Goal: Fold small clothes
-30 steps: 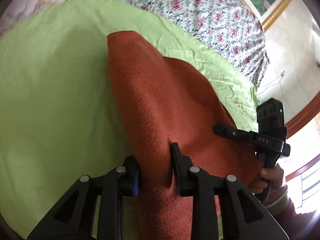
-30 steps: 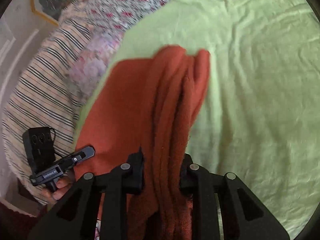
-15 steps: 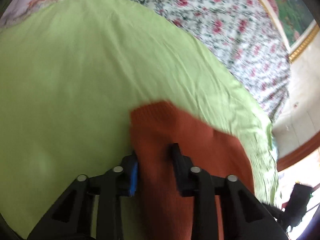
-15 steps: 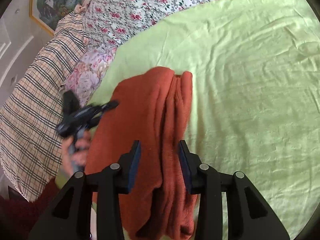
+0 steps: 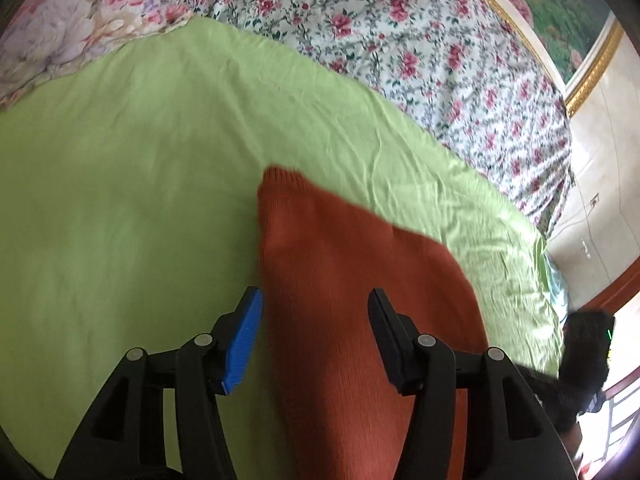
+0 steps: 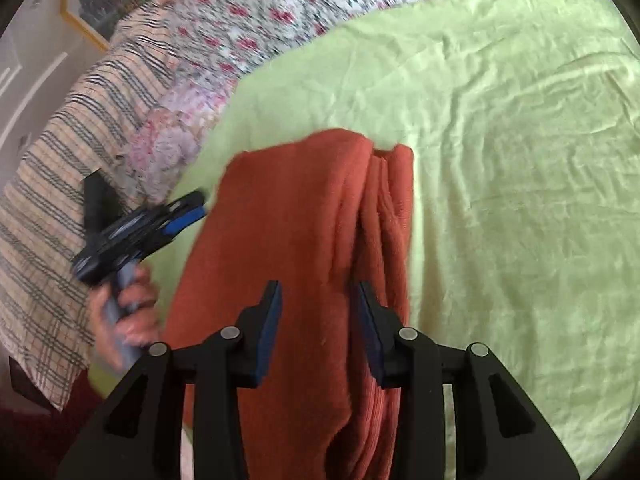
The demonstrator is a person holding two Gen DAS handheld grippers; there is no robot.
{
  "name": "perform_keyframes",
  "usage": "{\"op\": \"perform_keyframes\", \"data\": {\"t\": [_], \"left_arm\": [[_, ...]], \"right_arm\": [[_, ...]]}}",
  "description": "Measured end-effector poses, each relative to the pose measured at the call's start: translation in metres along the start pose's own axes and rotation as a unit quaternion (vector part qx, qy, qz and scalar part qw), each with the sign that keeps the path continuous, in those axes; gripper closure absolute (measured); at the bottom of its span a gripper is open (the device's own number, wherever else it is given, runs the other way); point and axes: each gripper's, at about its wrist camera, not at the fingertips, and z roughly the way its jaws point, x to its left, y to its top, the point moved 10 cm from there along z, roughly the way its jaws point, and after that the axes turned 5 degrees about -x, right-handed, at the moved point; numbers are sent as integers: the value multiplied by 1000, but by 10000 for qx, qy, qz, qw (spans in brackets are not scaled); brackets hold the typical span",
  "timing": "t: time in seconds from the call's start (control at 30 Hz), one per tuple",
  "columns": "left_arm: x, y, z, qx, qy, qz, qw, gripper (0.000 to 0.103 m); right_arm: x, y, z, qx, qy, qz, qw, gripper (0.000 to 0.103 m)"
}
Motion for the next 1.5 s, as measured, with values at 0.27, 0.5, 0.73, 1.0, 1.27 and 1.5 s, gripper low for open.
{"op": "perform_keyframes", "data": {"t": [0.27, 0.5, 0.73, 1.0, 1.27, 1.5], "left_arm": [[-19, -25, -8, 243, 89, 236, 9994, 44], [-17, -38, 17, 594, 272, 268, 9975, 42], [-7, 2, 51, 550, 298, 46, 9980, 55], [4, 47, 70, 257, 598, 168, 9977, 98], [-21, -13, -24, 115, 527, 819, 9952, 77], [-41, -111, -101, 119, 458, 1509, 9874, 35]], "right_arm": [[13, 17, -6, -208, 228, 28, 9995, 94], [-20, -4, -11, -151, -194, 88, 9997, 94], [-30, -10, 4, -110, -92, 281, 9995, 94], [-29, -4, 9, -178, -179, 143, 9996, 94], [-24, -10, -3, -326, -57, 401, 9987, 88], [-4, -60, -42, -283, 5, 210, 9994, 71]]}}
